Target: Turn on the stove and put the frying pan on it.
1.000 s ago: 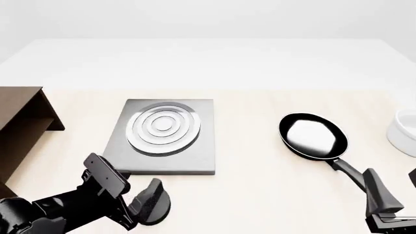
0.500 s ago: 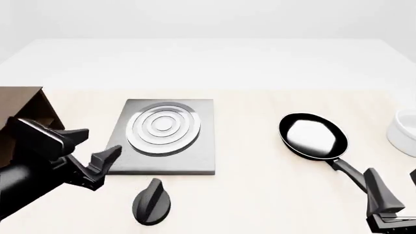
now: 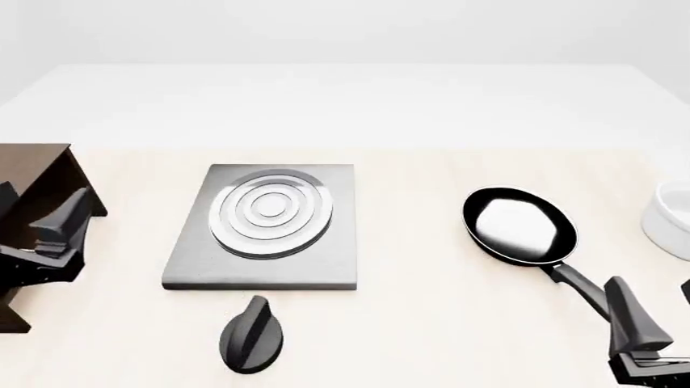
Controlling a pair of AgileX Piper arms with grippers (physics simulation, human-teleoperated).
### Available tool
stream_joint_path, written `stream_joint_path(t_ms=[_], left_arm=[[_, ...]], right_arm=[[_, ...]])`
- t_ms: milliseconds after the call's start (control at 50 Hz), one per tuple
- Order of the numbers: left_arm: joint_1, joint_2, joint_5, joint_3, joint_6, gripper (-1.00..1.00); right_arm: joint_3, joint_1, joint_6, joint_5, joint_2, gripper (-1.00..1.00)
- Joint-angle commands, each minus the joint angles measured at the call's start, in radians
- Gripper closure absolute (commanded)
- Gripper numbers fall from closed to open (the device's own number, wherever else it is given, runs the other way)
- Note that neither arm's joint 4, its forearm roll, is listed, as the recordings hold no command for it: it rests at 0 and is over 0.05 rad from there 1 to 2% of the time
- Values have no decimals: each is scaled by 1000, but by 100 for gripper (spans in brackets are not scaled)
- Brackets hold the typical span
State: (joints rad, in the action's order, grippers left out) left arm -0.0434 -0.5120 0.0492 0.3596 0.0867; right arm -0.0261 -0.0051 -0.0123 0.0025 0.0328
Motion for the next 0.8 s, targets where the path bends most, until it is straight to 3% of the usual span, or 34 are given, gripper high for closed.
stream_joint_path(t_ms=[20,80,160,180,220,300,580,800], left_arm=[[90,158,134,-187,-87,-100],[94,169,172,-235,-50,-100],[113,136,231,-283,-104,-100],[129,174,235,-301,-73,-100],[128,145,254,-311,-119,-100],[142,198,258,-345,-97,-100],[145,227,247,-359,-93,-100],[145,260,219,-359,-97,-100]], right_arm=[[14,1,4,-16,0,-100],[-5,1,3,-9,13,-100],[-13,1,2,1,10,-100],[-13,0,3,4,9,-100],[2,0,3,-8,6,-100],[-12,1,0,3,9,-100],[9,-1,-1,6,-15,-100],[-2,11,13,-23,64,-100]])
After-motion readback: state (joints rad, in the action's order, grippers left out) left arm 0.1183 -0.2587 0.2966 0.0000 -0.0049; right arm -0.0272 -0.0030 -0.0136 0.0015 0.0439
